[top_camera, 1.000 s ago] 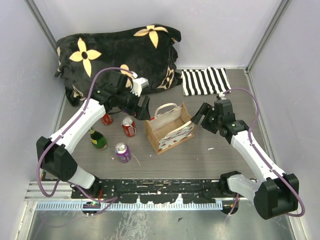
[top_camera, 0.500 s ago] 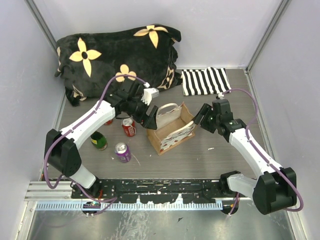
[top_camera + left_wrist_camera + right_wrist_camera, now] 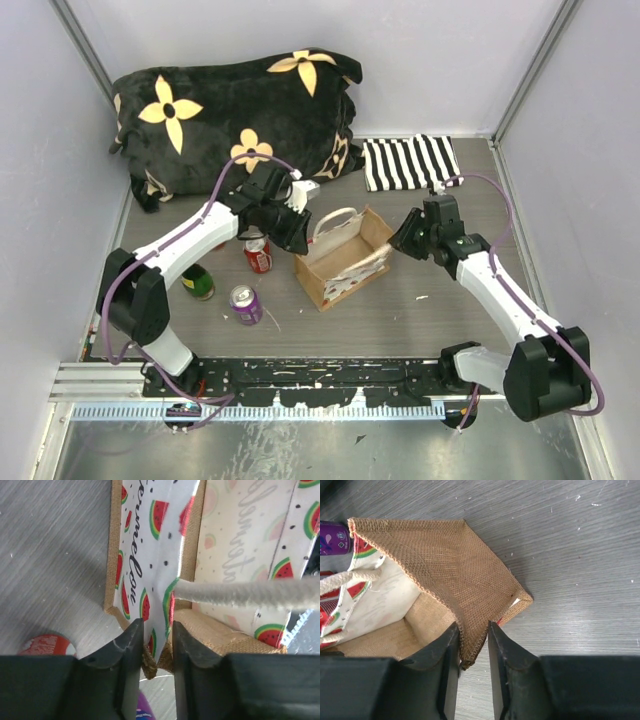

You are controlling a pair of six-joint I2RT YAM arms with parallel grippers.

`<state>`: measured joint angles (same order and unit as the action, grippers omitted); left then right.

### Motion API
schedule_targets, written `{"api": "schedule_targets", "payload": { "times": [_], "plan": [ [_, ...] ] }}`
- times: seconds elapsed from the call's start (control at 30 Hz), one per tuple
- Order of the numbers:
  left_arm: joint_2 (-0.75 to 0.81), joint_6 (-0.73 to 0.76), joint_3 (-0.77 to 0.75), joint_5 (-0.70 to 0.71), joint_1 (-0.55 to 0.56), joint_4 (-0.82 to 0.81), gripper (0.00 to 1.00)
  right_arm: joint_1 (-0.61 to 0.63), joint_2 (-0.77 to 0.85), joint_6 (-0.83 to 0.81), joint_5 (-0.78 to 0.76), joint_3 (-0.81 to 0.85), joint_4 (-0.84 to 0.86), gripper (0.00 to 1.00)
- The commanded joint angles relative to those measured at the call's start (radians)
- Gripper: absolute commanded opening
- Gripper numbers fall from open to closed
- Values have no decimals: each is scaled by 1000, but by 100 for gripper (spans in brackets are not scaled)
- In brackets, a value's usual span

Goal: Place the beverage into the canvas bag

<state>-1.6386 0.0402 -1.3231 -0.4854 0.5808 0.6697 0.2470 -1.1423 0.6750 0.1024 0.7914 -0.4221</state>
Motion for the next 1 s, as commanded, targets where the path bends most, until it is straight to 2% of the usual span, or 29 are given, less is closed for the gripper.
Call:
{"api": "schedule_targets", "payload": {
  "times": [0.0, 0.07, 0.2, 0.43, 0.67, 0.87, 0.97],
  "plan": [
    [0, -34, 47, 1, 1, -34, 25, 2, -48, -44, 17, 69, 25, 29],
    [16, -46, 65, -1, 0, -37, 14, 2, -69, -59, 23, 85, 22, 25],
    [55, -66, 86, -11, 1, -23, 0, 2, -111, -95, 32, 122, 17, 20],
    [163, -170, 160, -31, 19, -23, 0, 1, -241, -175, 65, 235, 5, 15],
    [244, -251, 225, -10, 92, -40, 0, 3, -362, -230, 117, 355, 1, 12],
    [290, -314, 275, 7, 99, -48, 0, 44, -430, -318, 158, 435, -39, 11],
    [311, -327, 289, 26, 98, -48, 3, 78, -453, -342, 183, 442, -45, 10]
  ]
}}
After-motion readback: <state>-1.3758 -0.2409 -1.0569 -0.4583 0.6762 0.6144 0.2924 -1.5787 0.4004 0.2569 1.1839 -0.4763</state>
